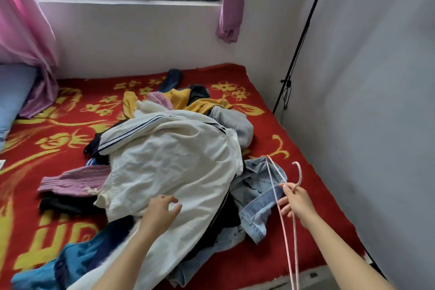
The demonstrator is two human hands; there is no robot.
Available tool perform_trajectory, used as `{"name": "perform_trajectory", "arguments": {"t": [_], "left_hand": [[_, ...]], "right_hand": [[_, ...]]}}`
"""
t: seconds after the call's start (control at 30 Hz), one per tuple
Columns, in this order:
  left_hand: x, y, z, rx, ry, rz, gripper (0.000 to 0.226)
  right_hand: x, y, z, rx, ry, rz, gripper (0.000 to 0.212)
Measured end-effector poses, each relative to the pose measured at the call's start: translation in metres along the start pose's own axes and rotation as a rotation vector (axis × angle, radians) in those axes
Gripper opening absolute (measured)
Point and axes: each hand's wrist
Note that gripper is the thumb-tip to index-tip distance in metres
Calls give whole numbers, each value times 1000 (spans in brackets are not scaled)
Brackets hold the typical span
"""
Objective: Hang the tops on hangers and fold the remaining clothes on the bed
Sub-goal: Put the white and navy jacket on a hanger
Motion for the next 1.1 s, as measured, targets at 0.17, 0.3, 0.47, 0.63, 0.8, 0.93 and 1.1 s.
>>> {"name": "perform_trajectory", "arguments": {"t": [0.17, 0.3, 0.47, 0.63, 0.8, 0.93, 1.1], "left_hand": [[5, -22, 3, -49, -19, 33, 25], [4, -42, 12, -88, -32, 24, 23], [8, -63, 21, -159, 8, -10, 20], [8, -82, 30, -231, 36, -38, 18], [-3, -82, 47, -325, 64, -78, 13], [-2, -68, 50, -391, 85, -109, 7], [1, -59, 49, -435, 179, -240, 13]], "right_hand": [[3, -65, 13, 90, -43, -131, 17], [27, -123, 26, 137, 126, -218, 27], [68, -170, 42, 178, 264, -156, 30], [117, -252, 44, 213, 330, -49, 54], [142, -244, 75, 274, 356, -9, 24], [163, -251, 76, 308, 424, 4, 33], [176, -260, 74, 344, 432, -59, 31]]}}
Point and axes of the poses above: each hand's wrist, its own y-axis away from the middle knuckle, its own x-axis out of the palm, z = x × y, and after that the axes turned 15 degrees about x, right-handed
